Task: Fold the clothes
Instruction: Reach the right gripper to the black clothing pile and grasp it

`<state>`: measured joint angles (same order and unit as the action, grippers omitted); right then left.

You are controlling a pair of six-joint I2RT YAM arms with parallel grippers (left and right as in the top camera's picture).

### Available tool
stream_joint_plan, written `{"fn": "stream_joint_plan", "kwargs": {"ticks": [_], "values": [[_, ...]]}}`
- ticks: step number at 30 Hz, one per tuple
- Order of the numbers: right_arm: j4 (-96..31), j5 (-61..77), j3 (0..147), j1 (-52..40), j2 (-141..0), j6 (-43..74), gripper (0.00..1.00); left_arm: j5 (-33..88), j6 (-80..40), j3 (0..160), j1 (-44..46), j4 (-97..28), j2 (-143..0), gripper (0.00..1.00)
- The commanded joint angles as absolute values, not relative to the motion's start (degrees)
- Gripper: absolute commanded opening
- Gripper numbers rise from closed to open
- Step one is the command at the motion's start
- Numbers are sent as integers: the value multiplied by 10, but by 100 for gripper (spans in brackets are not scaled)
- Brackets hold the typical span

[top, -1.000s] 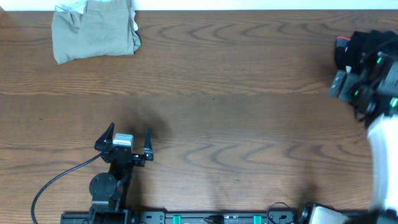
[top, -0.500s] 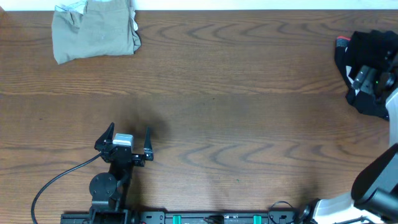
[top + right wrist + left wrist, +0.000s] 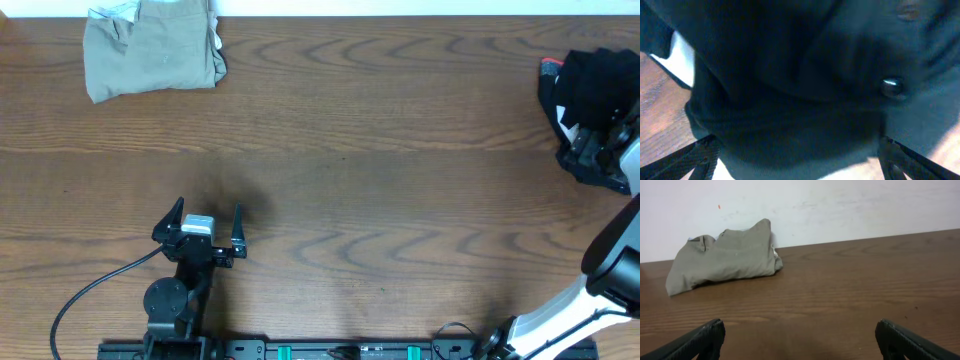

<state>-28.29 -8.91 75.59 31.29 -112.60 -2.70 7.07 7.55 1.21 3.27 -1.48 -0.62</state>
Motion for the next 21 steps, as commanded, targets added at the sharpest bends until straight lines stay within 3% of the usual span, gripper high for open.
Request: {"fn": "stream_joint_plan", "kwargs": {"ticks": [1, 11, 16, 19, 21], "values": [[-273, -79, 767, 303, -1140, -61, 99, 77, 79, 2, 35, -34, -2, 98], [-265, -79, 767, 300, -1147, -65, 96, 77, 79, 2, 35, -34, -2, 98], [-266, -101, 767, 300, -1152, -65, 73, 77, 79, 2, 35, -34, -2, 98], [-268, -118, 767, 300, -1151, -65, 39, 77, 79, 2, 35, -34, -2, 98], [-270, -121, 767, 300, -1151, -65, 27, 77, 79, 2, 35, -34, -2, 98]]}}
